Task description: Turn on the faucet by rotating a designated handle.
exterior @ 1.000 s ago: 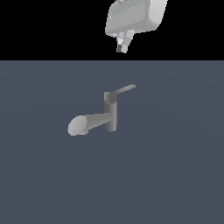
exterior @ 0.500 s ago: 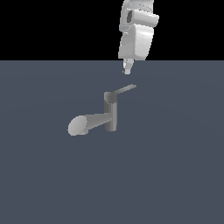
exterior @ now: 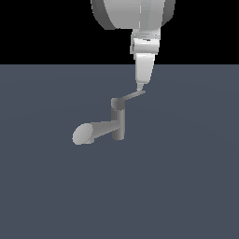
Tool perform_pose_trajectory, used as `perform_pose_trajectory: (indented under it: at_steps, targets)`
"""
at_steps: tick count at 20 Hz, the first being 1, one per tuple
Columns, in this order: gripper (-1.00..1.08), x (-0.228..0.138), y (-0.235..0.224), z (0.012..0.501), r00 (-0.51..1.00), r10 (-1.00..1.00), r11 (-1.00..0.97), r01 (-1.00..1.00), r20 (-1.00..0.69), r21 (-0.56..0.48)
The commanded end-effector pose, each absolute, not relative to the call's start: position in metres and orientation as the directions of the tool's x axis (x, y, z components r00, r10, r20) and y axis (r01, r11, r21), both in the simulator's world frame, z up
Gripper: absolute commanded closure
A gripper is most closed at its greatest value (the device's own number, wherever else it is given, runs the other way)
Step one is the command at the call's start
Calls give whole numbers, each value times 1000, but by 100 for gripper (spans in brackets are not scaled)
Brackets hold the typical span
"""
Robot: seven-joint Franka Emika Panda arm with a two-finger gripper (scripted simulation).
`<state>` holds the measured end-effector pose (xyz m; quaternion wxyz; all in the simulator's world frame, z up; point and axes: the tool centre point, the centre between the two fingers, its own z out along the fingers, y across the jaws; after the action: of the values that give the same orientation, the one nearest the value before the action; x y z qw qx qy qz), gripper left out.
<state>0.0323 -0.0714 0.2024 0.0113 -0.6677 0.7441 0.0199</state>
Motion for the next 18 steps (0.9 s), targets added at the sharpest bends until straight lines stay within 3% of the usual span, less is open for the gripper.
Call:
perform_pose_trajectory:
  at_steps: [1, 18]
  targets:
    - [108, 37, -76, 194, -152, -988, 151, -988, -26, 10]
    - [108, 32, -81, 182, -211, -978, 211, -978, 0, 0]
